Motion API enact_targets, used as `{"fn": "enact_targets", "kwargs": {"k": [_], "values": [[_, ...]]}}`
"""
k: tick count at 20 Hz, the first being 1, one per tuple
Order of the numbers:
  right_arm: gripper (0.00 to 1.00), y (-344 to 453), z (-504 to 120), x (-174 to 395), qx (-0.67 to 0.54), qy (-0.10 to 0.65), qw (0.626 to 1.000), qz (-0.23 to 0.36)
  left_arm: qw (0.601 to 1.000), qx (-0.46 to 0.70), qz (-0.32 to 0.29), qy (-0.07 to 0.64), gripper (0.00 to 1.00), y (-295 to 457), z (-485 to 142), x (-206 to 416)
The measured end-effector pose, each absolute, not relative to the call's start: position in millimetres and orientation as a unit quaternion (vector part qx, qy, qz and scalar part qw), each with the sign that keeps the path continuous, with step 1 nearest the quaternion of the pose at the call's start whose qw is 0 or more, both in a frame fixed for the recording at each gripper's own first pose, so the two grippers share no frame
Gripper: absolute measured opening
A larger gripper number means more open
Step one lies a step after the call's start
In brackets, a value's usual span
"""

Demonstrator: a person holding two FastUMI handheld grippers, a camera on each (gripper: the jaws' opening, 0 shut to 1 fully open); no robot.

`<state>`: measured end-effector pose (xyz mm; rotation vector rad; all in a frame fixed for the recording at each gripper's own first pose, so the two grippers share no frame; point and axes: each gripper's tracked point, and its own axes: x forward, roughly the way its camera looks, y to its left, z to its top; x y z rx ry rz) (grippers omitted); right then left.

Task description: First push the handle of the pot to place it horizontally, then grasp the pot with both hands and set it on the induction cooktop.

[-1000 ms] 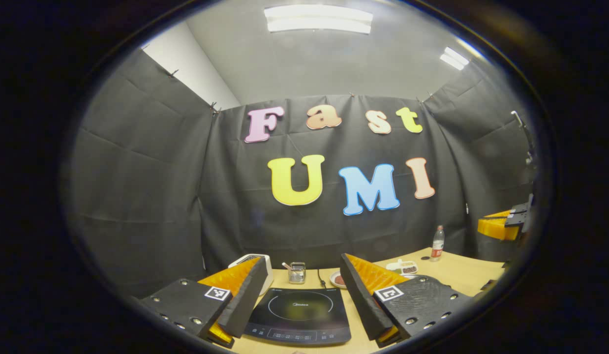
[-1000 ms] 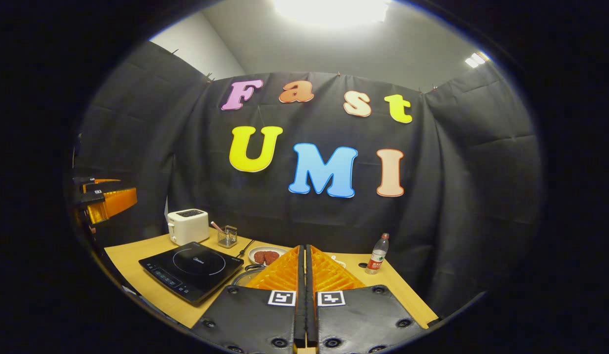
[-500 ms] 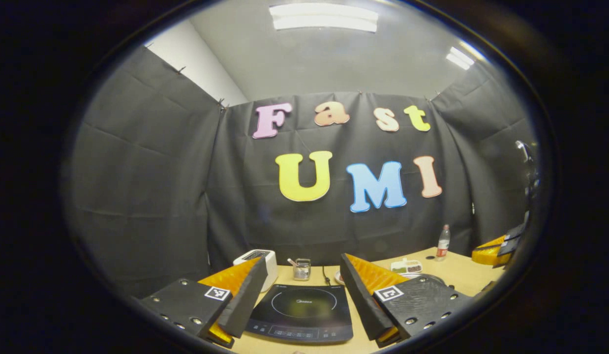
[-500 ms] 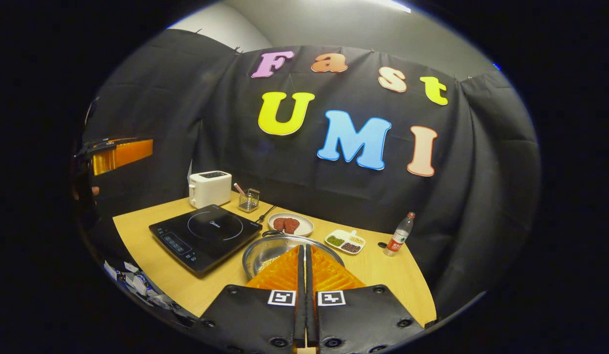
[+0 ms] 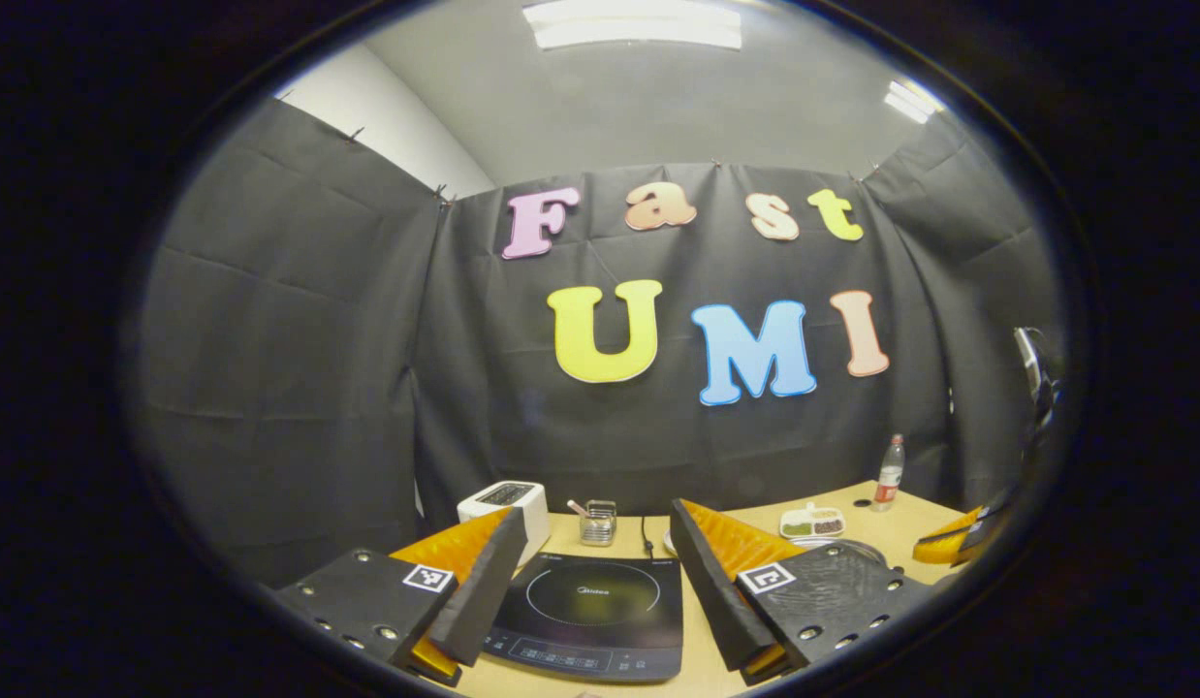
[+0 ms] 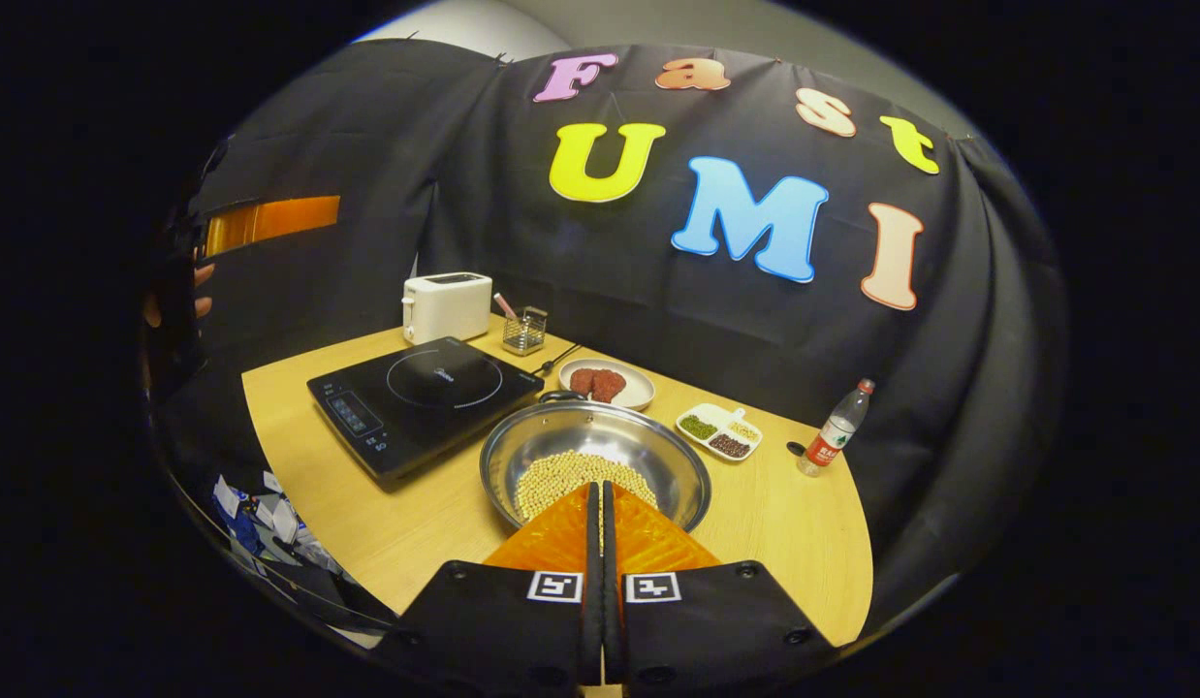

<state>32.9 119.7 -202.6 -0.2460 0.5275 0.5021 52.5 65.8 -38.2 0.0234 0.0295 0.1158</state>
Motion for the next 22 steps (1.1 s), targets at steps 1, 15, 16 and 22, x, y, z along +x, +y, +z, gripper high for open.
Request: {"fn": "enact_targets", "kwargs": {"k": [1,15,16,22], "values": [[0.02,119.7,-209.8,31.9,-0.124,0.268,0.921,0.254,0.998,0.011,0.062,0.018,0.89,64.1,-40.9,54.9],[0.02,118.2,-296.9,29.0,-0.142,0.386,0.851,0.327,0.995,0.018,0.095,0.039,0.88,46.7,-59.2,91.3],[0.02,117.0,-300.9,27.6,-0.144,0.392,0.846,0.331,0.994,0.02,0.096,0.04,0.88,45.3,-59.2,93.9],[0.02,107.2,-324.4,25.6,-0.145,0.421,0.83,0.335,0.994,0.02,0.094,0.048,0.91,29.8,-66.9,106.9]]}}
